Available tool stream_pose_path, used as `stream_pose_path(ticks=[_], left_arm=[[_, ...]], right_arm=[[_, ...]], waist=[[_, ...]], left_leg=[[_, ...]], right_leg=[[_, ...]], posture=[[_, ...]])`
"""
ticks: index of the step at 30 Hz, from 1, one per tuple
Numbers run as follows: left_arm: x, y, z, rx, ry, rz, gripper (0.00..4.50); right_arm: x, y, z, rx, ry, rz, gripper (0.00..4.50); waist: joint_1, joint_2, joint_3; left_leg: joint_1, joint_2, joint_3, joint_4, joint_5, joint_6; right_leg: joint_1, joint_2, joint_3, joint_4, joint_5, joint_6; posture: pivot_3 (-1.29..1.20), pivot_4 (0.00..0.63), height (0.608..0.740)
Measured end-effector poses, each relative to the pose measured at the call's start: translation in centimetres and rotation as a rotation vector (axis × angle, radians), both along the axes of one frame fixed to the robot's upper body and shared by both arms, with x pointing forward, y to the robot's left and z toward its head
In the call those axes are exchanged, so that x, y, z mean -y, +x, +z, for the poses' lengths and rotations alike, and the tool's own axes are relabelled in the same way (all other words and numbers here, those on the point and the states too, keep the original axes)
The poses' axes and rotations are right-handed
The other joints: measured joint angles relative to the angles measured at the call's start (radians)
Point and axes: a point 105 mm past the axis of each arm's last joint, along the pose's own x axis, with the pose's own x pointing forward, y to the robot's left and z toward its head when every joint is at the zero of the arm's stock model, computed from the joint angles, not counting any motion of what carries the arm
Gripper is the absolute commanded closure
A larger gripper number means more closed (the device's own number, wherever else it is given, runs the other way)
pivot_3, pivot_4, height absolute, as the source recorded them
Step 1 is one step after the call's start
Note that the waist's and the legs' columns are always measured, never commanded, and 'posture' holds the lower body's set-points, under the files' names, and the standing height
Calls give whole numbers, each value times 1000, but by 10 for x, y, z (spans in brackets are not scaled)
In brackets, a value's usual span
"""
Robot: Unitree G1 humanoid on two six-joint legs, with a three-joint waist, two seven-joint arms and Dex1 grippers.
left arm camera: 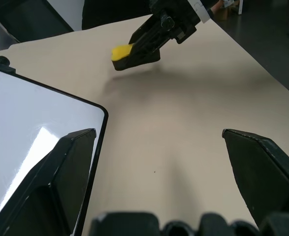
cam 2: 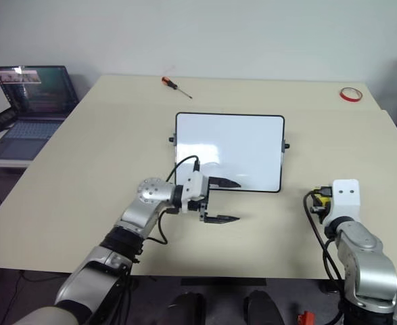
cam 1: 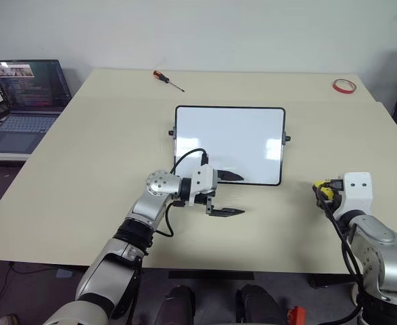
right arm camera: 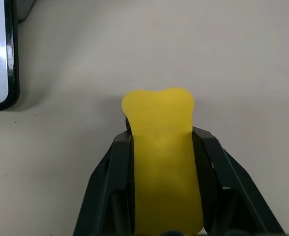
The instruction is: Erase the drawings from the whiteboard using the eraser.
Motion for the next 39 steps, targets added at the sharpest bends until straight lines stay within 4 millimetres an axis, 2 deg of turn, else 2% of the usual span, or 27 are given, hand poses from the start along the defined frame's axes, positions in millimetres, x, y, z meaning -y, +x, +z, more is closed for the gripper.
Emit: stream_pose_path(ticks=[16,25,26,31,35,39], left_arm=[[1,-2,2,21,2,-5,0],[3,-3,2,10,2,-10,0],[3,-3,2,11,2,-11,0],[4,-4,5,11,3,-15,0],[3,-9,14,20,-4,-19,0],[-28,-13,31,-29,-86,178,0]], right_arm=[[-2,3,-13,-29,34,8,3281],[5,3,-10,-19,42,-22,216],[5,3,-10,-19,42,-23,33],[7,4,-7,-13,49,-32,33],[2,4,-1,-1,86,-24,33],[-1,-6,29,102,175,-62,33]], waist=[[0,0,0],[0,0,0],[0,0,0],[0,0,0],[-2,0,0],[-15,1,1]], left_leg=[[0,0,0,0,0,0],[0,0,0,0,0,0],[0,0,0,0,0,0],[0,0,0,0,0,0],[0,1,0,0,0,0],[0,4,-2,0,0,0]], right_leg=[[0,0,0,0,0,0],[0,0,0,0,0,0],[0,0,0,0,0,0],[0,0,0,1,0,0],[0,0,0,1,0,0],[-1,1,1,1,0,-1]], posture=[[0,150,740],[0,150,740],[0,150,740],[0,150,740],[0,150,740],[0,150,740]])
